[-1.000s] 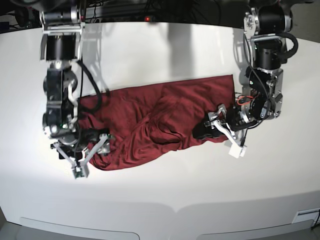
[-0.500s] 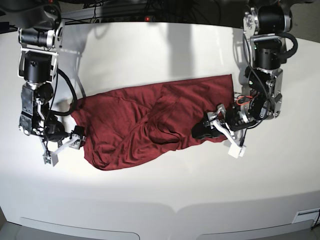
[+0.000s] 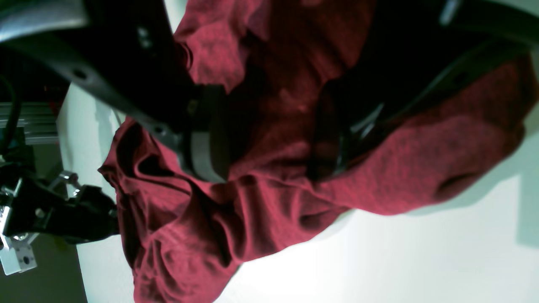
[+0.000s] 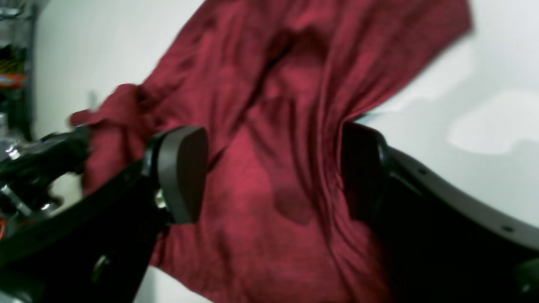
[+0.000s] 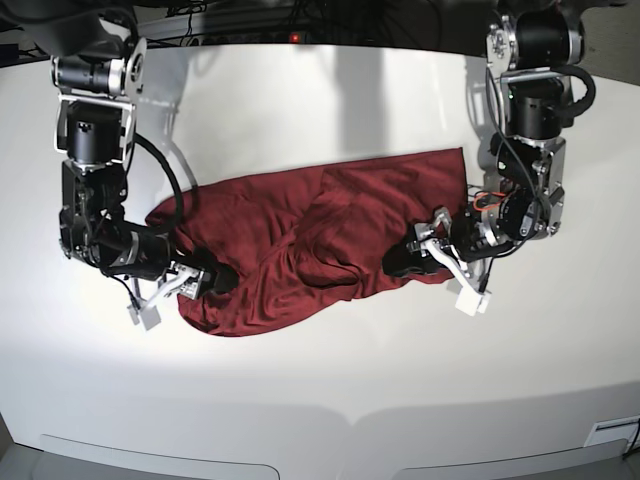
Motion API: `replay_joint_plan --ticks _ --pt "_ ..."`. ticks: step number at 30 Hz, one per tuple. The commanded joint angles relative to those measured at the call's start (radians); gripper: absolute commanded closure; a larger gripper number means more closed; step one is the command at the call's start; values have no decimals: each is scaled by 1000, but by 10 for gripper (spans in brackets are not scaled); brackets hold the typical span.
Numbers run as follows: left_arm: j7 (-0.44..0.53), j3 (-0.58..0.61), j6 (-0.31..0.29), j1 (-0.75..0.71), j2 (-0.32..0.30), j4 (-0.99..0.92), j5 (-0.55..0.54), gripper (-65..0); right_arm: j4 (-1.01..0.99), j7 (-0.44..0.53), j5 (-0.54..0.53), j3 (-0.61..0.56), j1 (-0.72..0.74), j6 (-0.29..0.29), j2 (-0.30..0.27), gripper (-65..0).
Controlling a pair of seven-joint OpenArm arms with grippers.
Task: Fold the T-shirt properly
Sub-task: 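Grasp the strip's other end with the right gripper, then fold the held end over toward the left gripper with the right gripper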
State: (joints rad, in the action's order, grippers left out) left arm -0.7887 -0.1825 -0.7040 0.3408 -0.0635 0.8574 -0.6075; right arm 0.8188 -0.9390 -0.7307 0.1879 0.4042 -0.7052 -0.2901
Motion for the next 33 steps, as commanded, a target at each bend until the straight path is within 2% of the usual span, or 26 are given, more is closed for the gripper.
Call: replay_joint_plan --ticks 1,6,11,13,14,16,17,24,26,28,33 --pt "-22 2 6 13 -1 8 12 -307 6 -58 5 -5 6 7 -4 -464" --pt "-22 2 6 13 -1 8 12 -307 13 -76 -40 -5 8 7 -4 -461" --pt "-22 2 6 13 -1 8 12 -307 13 -109 -66 -5 8 7 -4 -336" --pt "-23 2 6 13 -1 8 12 -307 13 -105 -65 -5 8 7 -4 -262" --pt "-22 2 6 13 -1 8 12 -307 13 -102 -65 -5 8 7 -3 -205" --pt "-23 2 6 13 -1 8 12 -307 13 -87 -60 -5 8 7 -3 -44" --pt "-23 2 6 13 -1 8 12 -307 13 -76 -58 -5 8 7 -3 0" --pt "-21 2 6 21 31 8 14 -307 13 -72 -60 -5 29 7 -6 0" --pt "-27 2 6 39 47 8 16 -307 19 -90 -97 -5 34 7 0 0" --pt "-46 2 6 67 49 8 15 -307 42 -110 -143 -5 37 7 18 0" --pt "-165 1 6 162 40 9 11 -307 171 -147 -148 -5 37 7 90 0"
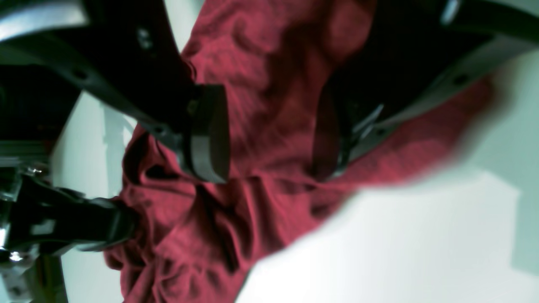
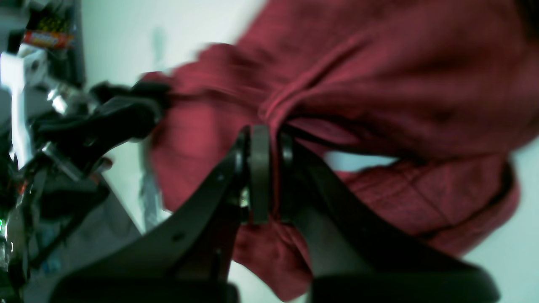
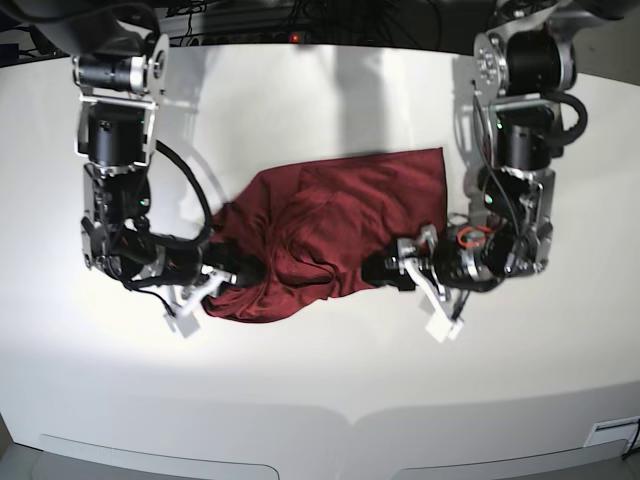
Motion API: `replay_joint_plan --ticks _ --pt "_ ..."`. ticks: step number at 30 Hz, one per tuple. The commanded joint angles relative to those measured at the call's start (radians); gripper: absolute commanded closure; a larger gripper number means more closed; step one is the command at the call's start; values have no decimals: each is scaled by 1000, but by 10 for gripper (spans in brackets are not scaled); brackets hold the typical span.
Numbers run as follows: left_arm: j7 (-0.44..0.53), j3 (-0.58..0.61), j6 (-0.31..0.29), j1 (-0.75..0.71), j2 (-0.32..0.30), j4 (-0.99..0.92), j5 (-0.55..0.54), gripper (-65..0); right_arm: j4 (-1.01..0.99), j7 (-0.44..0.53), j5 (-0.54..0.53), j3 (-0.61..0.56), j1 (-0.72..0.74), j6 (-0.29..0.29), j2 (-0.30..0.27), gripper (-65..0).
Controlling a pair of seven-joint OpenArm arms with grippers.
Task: Fold the T-shirt properly
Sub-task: 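Fold the held end over toward the left gripper with the right gripper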
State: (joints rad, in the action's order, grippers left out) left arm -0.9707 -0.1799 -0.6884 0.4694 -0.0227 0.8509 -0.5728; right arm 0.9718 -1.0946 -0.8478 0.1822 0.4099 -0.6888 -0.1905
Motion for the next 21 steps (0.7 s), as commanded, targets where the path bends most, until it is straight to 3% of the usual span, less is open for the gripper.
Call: replay_joint_plan --ticks 1,8,14,21 --pt "3 -2 -10 48 -4 15 -25 -307 51 -5 -31 1 31 -9 9 0" --pt "-40 -2 -10 105 -32 29 -75 -306 233 -111 -34 1 31 -9 148 0" --pt "-100 -2 -10 105 -63 89 -76 -305 249 -173 -121 -36 31 -9 261 0" --pt "-110 -2 -10 103 -148 98 -75 -305 249 -171 -12 -178 27 -9 311 0"
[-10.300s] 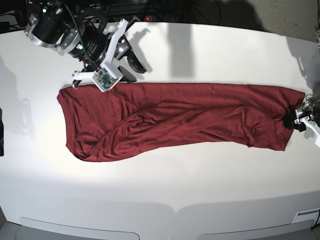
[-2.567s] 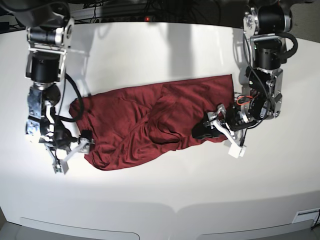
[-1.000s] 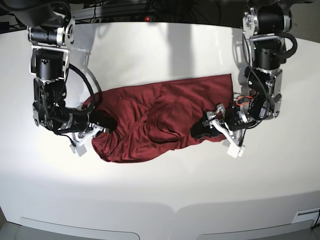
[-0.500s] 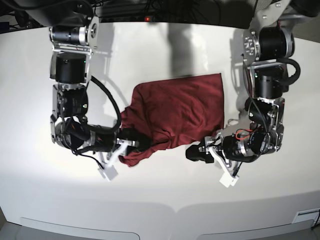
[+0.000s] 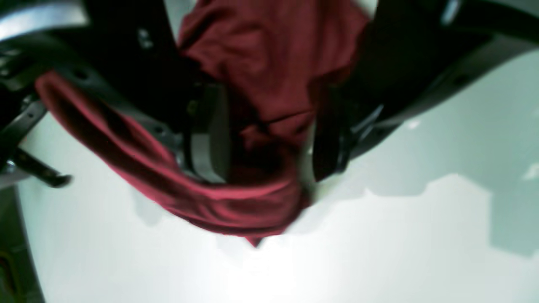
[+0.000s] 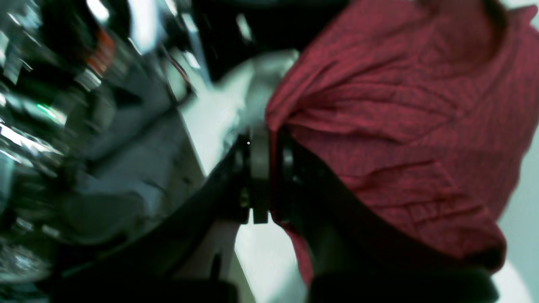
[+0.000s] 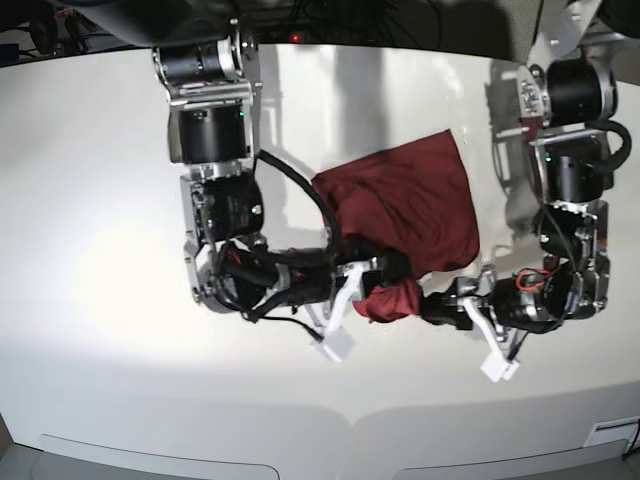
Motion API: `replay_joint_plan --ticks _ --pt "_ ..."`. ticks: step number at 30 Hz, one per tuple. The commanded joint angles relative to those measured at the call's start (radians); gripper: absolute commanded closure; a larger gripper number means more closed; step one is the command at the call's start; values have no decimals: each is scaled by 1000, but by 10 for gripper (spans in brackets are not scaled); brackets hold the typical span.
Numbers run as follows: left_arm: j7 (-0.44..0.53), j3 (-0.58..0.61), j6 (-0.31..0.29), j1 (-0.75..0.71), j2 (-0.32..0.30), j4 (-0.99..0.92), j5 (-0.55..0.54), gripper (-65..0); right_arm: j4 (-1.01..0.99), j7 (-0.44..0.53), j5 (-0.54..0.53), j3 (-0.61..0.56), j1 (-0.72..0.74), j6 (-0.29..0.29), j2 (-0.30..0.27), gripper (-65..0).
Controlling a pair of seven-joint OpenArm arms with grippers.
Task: Fold the T-shirt properly
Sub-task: 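Fold the held end over toward the left gripper with the right gripper, then open the right gripper and withdraw it from the bundle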
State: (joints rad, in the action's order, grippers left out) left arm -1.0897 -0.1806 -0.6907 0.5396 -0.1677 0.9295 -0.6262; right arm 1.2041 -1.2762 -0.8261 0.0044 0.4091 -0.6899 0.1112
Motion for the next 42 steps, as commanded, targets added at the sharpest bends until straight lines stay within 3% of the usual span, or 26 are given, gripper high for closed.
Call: replay_joint_plan --ticks 1,6,14,16,18,23,27,31,33,37,42 --pt "5 -1 -7 32 -17 20 -22 -305 17 11 -14 -16 25 -8 13 0" --pt "5 -1 -7 31 -79 20 -22 -305 17 28 -8 -65 2 -8 46 0" --pt "6 -1 -7 29 -130 20 -23 -305 16 45 -34 -139 -13 -8 46 -8" --pt "6 -1 -7 29 -132 20 -23 -305 16 44 -74 -158 -13 -8 46 -88" --pt "10 -1 -7 29 -132 19 -23 -305 16 40 -151 -177 -13 -8 46 -124" --pt "13 -1 -7 29 -132 20 -23 -305 16 26 -388 -237 -10 -8 46 -124" --pt "12 -1 -7 28 -132 20 -23 -305 16 11 -401 -260 -5 -8 46 -124" --pt "13 -1 -7 29 -132 20 -23 -305 16 34 -313 -242 4 -8 46 -124" --pt "14 -1 -7 29 -132 20 -32 -305 16 92 -179 -219 13 -8 46 -124" --pt "22 -1 -7 28 -132 20 -31 -305 16 260 203 -164 28 -8 46 -124" --pt "42 -1 -7 28 -131 19 -76 -305 15 362 360 -171 20 -8 46 -124"
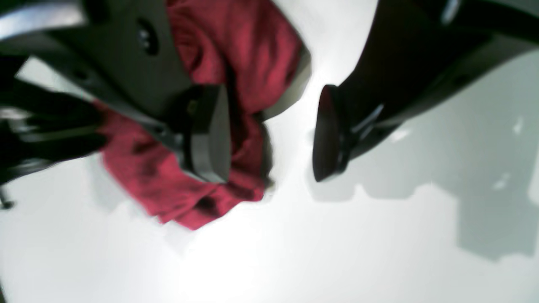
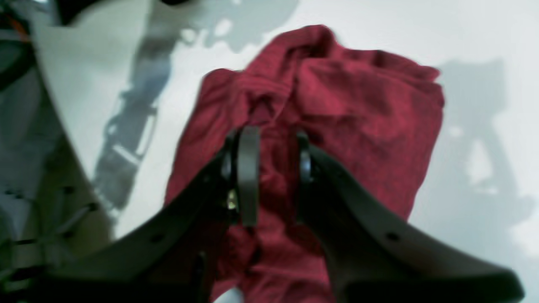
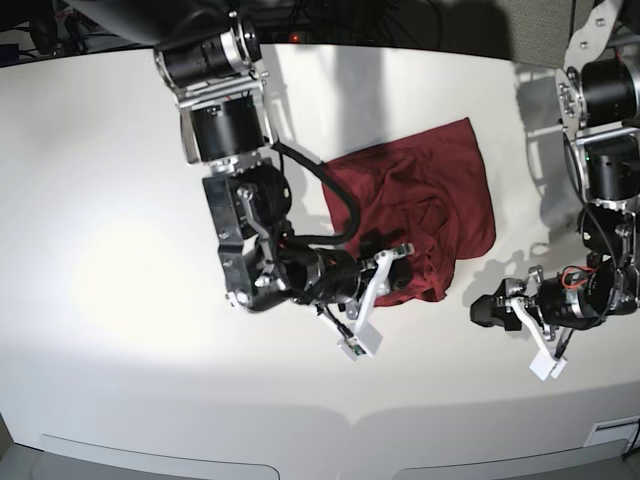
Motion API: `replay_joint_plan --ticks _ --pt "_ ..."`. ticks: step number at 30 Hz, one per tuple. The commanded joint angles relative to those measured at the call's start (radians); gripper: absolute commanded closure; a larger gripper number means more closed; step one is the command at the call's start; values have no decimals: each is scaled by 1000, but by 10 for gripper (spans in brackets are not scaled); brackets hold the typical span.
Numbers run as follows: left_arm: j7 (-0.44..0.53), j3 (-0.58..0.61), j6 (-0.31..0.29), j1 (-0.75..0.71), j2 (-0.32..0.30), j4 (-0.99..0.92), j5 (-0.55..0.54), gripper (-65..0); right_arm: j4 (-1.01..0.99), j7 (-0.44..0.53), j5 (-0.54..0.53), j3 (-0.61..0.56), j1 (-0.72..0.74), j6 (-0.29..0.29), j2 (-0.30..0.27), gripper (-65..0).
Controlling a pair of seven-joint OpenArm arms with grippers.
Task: Fold the T-shirt properly
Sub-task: 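Open the right gripper and withdraw it from the bundle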
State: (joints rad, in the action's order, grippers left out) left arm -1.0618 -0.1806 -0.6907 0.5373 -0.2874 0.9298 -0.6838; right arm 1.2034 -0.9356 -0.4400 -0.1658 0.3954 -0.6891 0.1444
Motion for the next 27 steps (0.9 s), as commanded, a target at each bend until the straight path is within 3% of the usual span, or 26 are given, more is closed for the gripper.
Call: replay_joint_plan --ticks 1,5,8,10,12,15,20,22,27 --pt "8 -1 -7 31 -11 19 -52 -305 16 56 23 -3 34 -9 13 -124" --pt "-43 -1 -7 31 -11 19 -322 -305 16 127 139 -4 34 -9 0 -124" --pt "-121 -1 -7 31 2 19 -562 -305 16 133 147 -4 37 -9 -58 -123" --pt "-177 -1 -7 31 29 19 -628 -305 27 183 154 -4 37 -9 -115 -101" --pt "-189 -1 -7 28 73 19 -626 -305 47 214 180 -4 37 -9 -179 -67" --pt "-187 -1 -7 25 137 19 -594 -304 78 196 208 -4 31 -9 -267 -67" --pt "-183 -1 -7 31 216 26 -400 -241 169 194 202 -4 -32 -9 -395 -65" --pt "-187 -1 -7 27 239 47 -320 -229 224 194 201 -4 -78 -9 -449 -65" --pt "-195 0 -7 -19 260 148 -238 -229 360 179 202 -4 -212 -9 -554 -65"
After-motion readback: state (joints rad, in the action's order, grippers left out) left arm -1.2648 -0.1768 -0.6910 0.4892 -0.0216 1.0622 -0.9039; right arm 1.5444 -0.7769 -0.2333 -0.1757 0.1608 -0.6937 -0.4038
